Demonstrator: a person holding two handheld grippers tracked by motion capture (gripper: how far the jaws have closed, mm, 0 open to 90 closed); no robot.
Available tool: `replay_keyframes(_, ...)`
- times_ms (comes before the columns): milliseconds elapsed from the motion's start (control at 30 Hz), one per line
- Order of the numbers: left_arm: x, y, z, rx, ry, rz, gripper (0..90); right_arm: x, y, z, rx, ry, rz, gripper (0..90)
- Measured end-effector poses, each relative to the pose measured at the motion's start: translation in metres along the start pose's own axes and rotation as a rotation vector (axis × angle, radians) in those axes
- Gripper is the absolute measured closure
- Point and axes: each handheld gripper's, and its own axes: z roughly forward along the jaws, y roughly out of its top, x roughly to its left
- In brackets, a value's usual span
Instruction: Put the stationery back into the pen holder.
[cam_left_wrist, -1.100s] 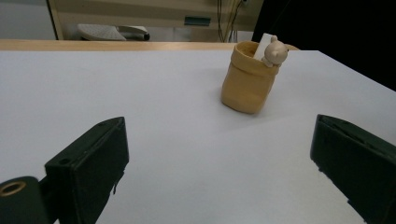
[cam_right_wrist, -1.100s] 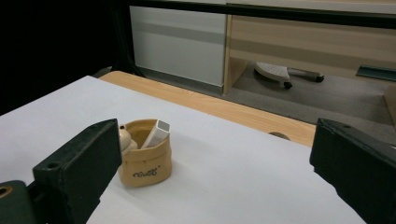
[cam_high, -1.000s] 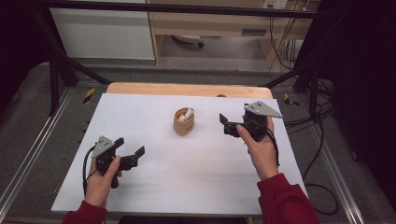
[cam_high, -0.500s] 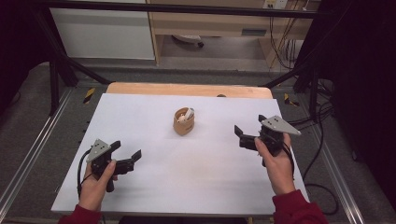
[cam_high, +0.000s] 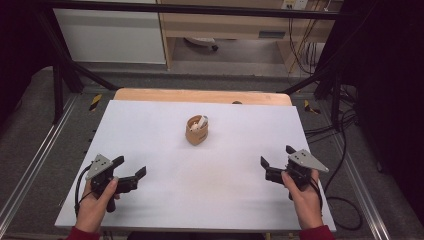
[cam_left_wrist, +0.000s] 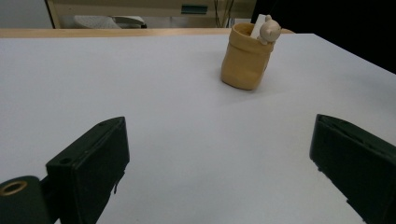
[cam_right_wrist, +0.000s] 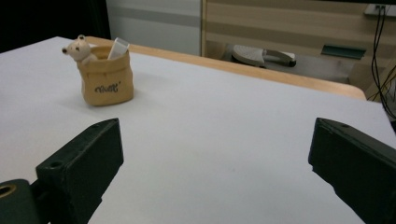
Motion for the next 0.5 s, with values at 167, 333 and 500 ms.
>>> replay_keyframes(167, 0.001, -0.003, -0.006, 0.016, -0.001, 0.005, 5.0, 0.002, -0.018, 0.001, 0.026, 0.009, 0.010, 3.3)
replay_keyframes(333, 0.000, -0.006, -0.010, 0.033, -0.005, 0.015, 5.0, 0.004, -0.028, 0.002, 0.053, 0.026, 0.017, 3.1)
replay_keyframes(500, 0.000, -0.008, -0.013, 0.049, -0.008, 0.020, 5.0, 0.006, -0.032, 0.004, 0.073, 0.033, 0.018, 3.0)
